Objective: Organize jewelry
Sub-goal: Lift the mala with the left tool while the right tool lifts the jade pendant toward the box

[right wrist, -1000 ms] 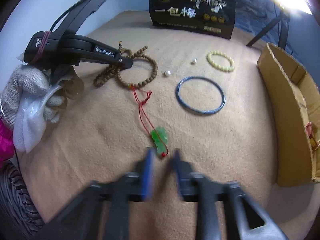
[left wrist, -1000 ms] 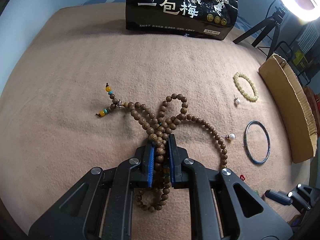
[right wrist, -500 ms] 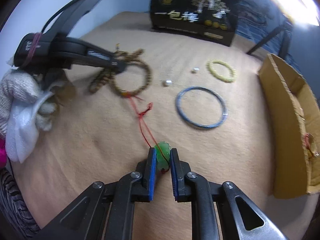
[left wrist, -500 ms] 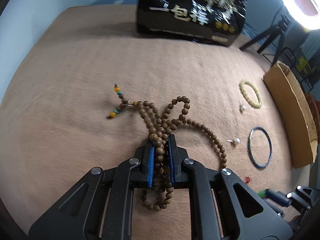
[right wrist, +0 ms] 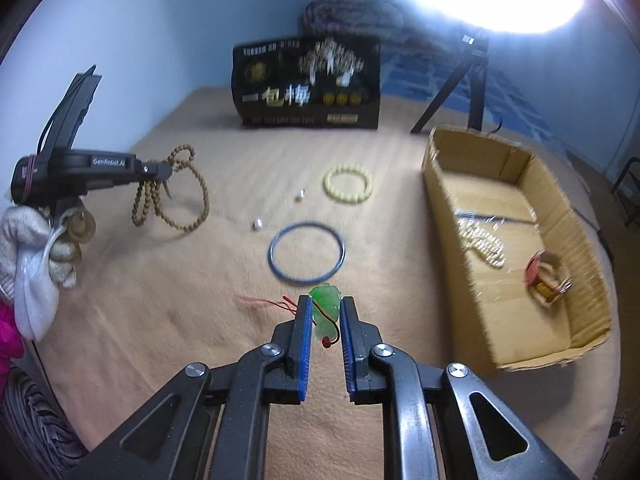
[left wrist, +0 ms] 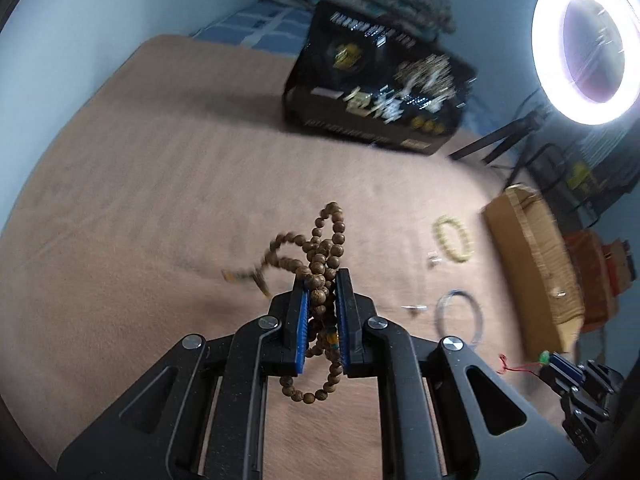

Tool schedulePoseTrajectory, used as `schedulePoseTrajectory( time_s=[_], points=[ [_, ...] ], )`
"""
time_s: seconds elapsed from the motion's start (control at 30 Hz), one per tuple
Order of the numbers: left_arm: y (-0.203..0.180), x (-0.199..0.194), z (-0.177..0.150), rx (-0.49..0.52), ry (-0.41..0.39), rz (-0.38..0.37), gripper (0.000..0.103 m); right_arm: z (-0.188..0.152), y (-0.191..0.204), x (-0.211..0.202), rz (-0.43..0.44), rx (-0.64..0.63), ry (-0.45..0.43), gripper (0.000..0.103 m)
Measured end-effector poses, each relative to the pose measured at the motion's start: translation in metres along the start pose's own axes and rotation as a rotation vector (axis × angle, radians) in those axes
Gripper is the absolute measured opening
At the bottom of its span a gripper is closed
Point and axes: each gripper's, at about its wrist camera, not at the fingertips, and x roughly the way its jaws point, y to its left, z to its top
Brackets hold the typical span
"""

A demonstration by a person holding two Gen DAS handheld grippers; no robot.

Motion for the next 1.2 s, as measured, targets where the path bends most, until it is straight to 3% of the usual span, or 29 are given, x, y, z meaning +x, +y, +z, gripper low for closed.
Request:
schedulePoseTrajectory(
  time_s=[0.47, 0.8, 1.2],
  points=[
    [-0.06, -0.063, 0.004, 0.054, -0.095, -0.161, 0.01, 0.022, -0.041, -0.06, -0.009, 0.106, -0.147, 0.012],
    [-0.124, -0.064, 0.003, 0.126, -0.086, -0.239, 0.01, 0.027, -0.09, -0.085, -0.041, 0.196, -0.196, 0.012],
    [-0.215, -0.033, 0.018, 0.248, -0.063, -0.313, 0.01, 0.023, -0.141, -0.079, -0.067, 0.264, -0.18, 0.012]
  ],
)
